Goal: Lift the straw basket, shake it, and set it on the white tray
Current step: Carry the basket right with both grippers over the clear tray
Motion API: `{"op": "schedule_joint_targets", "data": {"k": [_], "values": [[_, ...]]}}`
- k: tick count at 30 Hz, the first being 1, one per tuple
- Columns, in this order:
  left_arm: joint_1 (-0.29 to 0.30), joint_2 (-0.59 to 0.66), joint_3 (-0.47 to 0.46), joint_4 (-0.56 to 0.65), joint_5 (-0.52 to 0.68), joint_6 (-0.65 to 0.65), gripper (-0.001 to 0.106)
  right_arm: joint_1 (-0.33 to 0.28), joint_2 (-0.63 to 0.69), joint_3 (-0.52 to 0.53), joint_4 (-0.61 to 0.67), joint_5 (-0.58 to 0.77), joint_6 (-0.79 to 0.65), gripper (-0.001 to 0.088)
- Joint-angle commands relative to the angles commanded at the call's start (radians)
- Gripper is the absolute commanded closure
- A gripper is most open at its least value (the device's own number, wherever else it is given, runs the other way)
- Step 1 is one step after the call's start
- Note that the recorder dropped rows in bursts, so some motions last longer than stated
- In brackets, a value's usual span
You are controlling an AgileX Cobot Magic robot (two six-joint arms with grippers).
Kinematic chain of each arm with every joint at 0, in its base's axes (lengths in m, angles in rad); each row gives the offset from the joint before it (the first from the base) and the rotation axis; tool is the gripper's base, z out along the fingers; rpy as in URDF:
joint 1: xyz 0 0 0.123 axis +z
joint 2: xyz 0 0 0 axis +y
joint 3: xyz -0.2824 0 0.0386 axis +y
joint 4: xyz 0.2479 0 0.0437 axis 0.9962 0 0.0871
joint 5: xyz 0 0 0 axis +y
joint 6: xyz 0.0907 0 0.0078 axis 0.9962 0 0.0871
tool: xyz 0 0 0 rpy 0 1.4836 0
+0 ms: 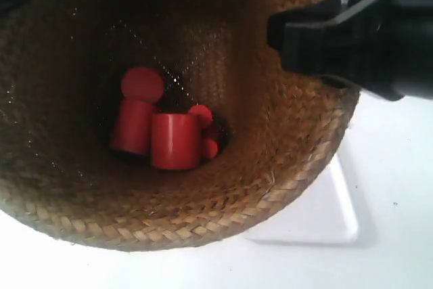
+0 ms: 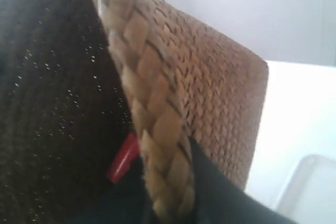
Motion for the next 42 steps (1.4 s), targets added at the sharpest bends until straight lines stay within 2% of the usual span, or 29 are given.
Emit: {"op": "schedule_joint_targets", "data": {"k": [3,5,6,7,8,11,13,17,20,22,26,30,35,42], "values": [[0.0,0.092,-0.033,0.08,-0.019,-0.105,0.105,-0.034,0.041,-0.067,-0.031,0.082,0.002,0.0868],[0.0,0.187,-0.078,0.17,-0.01,-0.219,0.105,-0.079,0.128,-0.136,-0.115,0.164,0.002,0.0868],[0.0,0.267,-0.119,0.279,0.003,-0.312,0.105,-0.122,0.212,-0.202,-0.127,0.245,-0.014,0.0868],[0.0,0.307,-0.146,0.351,0.018,-0.374,0.105,-0.139,0.245,-0.24,-0.127,0.281,-0.029,0.0868],[0.0,0.378,-0.206,0.518,0.096,-0.541,0.105,-0.178,0.322,-0.318,-0.117,0.381,-0.077,0.0868],[0.0,0.477,-0.334,0.759,0.278,-0.78,0.105,-0.229,0.406,-0.435,-0.033,0.519,-0.196,0.0868],[0.0,0.531,-0.411,0.854,0.399,-0.882,0.105,-0.276,0.446,-0.508,0.063,0.608,-0.303,0.0868],[-0.001,0.582,-0.547,0.876,0.543,-0.916,0.105,-0.389,0.498,-0.636,0.226,0.773,-0.441,0.0868],[-0.023,0.601,-0.635,0.898,0.573,-0.945,0.105,-0.469,0.517,-0.692,0.267,0.774,-0.492,0.0868],[-0.054,0.623,-0.678,0.949,0.585,-0.972,0.105,-0.525,0.519,-0.696,0.302,0.774,-0.516,0.0868],[-0.161,0.708,-0.751,1.099,0.66,-1.061,0.105,-0.62,0.525,-0.694,0.391,0.774,-0.567,0.0868],[-0.245,0.802,-0.81,1.158,0.694,-1.103,0.105,-0.678,0.524,-0.694,0.41,0.774,-0.616,0.0868],[-0.298,0.905,-0.894,1.158,0.683,-1.132,0.105,-0.745,0.524,-0.69,0.4,0.774,-0.627,0.0868],[-0.32,1.02,-0.994,1.128,0.671,-1.135,0.105,-0.768,0.529,-0.68,0.316,0.774,-0.634,0.0868]]}}
